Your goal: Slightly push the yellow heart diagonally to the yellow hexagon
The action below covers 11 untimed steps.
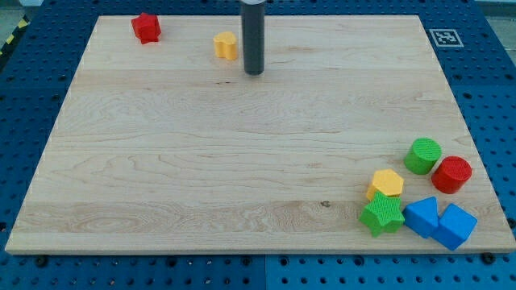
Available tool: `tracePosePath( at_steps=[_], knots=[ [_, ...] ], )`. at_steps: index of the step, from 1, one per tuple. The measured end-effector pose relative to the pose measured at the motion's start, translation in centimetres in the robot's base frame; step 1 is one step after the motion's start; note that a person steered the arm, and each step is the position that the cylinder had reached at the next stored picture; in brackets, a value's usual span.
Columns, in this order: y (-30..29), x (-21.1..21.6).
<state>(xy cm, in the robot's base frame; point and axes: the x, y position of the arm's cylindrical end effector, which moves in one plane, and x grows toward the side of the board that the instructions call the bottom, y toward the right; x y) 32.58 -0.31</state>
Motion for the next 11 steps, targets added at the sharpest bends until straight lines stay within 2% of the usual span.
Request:
tracePosePath(
  at_steps=[1,2,3,5,6,8,10,11],
  knots=[
    [-1.3,-2.3],
    [-7.2,-3.3],
    [-10.7,-4.8],
    [-2.5,-1.4],
    [-2.9,-4.0],
    [-9.9,-4.5],
    [-3.1,-4.8],
    [-3.6,-6.9]
  ],
)
